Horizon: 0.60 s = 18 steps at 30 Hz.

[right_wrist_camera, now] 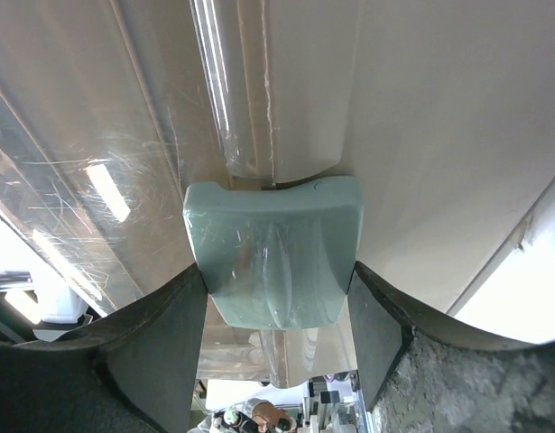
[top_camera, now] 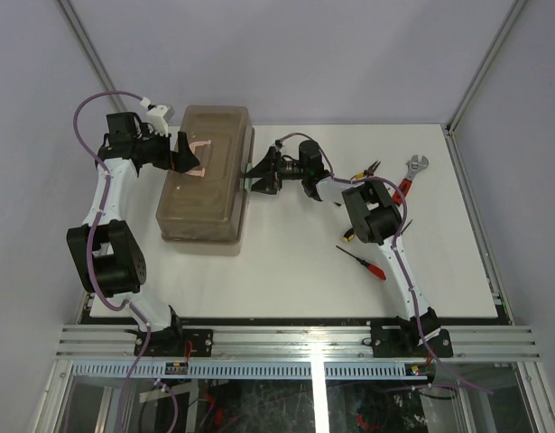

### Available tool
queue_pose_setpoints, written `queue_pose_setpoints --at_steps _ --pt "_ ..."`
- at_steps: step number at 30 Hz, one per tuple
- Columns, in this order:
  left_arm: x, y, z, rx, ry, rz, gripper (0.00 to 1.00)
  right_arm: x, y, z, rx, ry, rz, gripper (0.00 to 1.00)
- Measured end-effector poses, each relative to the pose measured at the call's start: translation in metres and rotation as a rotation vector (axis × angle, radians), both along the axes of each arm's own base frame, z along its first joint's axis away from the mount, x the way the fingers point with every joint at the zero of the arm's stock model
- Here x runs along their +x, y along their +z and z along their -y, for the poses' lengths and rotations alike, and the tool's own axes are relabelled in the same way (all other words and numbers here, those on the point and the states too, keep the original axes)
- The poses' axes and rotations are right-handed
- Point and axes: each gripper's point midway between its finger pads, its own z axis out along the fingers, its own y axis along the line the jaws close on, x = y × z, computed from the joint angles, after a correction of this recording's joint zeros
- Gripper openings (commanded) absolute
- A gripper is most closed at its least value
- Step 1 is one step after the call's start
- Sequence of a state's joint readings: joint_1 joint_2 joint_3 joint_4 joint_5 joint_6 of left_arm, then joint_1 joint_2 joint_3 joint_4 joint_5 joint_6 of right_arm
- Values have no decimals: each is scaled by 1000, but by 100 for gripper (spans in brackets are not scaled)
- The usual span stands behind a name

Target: Pack the tool kit

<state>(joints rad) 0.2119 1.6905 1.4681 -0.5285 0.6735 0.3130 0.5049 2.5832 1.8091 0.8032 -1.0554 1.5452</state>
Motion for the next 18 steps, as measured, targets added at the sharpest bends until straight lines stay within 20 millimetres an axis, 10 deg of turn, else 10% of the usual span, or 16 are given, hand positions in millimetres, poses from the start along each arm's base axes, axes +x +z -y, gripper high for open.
queue_pose_setpoints --at_steps 18 --pt "-1 -1 0 2 1 -2 95 1 0 7 -191 -31 9 21"
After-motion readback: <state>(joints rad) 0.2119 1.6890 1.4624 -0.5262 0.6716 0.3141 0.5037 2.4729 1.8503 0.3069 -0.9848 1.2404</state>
